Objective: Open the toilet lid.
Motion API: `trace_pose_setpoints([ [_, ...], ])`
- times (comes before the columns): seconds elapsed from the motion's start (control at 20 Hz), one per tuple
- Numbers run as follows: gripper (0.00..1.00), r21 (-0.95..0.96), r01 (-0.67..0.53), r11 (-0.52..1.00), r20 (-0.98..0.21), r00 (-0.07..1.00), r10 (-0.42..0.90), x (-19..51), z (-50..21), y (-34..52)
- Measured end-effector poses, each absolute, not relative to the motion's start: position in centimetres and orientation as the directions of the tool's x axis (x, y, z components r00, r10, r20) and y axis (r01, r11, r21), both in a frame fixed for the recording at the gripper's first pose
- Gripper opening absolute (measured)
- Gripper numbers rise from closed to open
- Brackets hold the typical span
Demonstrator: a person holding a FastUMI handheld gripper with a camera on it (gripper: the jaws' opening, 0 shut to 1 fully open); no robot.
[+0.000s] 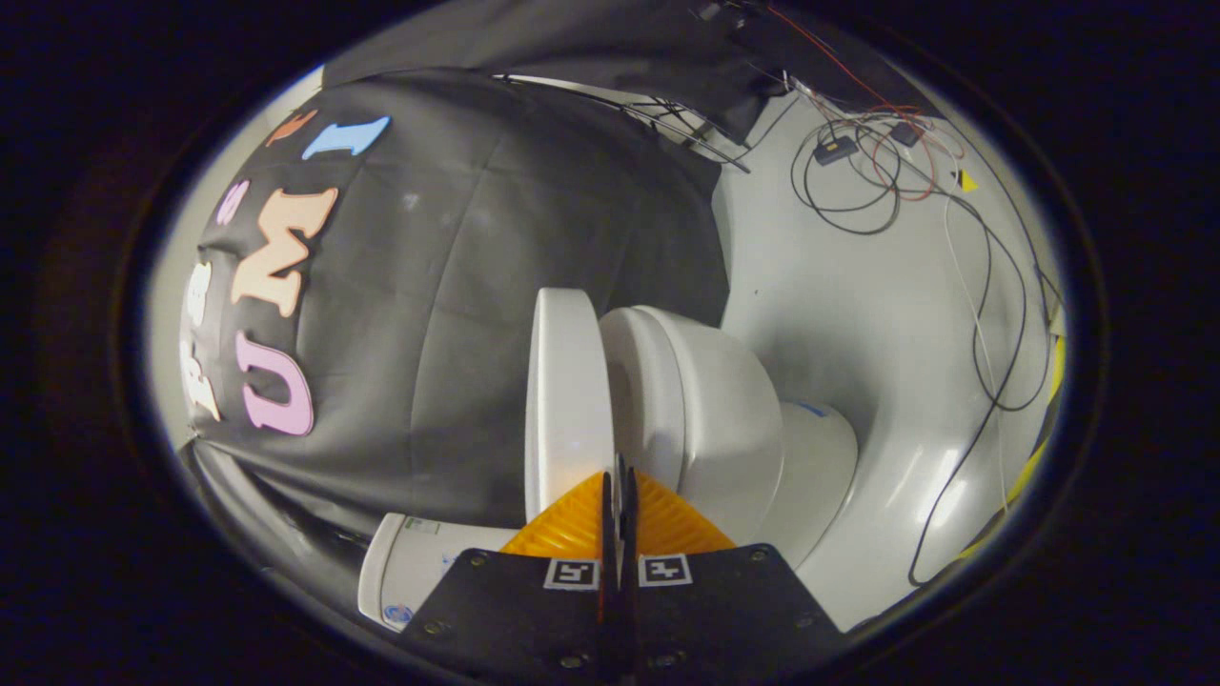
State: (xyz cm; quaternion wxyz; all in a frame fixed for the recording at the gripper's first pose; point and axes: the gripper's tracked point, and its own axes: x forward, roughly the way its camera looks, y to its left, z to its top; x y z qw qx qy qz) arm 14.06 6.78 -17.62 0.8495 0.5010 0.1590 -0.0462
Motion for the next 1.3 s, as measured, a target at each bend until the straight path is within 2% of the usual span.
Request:
trace_pose_setpoints([
  [0.45, 0.01, 0.761, 0.226, 0.609, -0.3, 0.954, 0.021, 13.6, -12.8, 8.6],
  [0.8, 0.01, 0.712, 0.166, 0.682, -0.232, 0.973, 0.006, 13.3, -8.9, 11.0],
  [1.3, 0.01, 0.676, 0.151, 0.721, -0.213, 0.977, -0.005, 12.8, -6.5, 13.0],
])
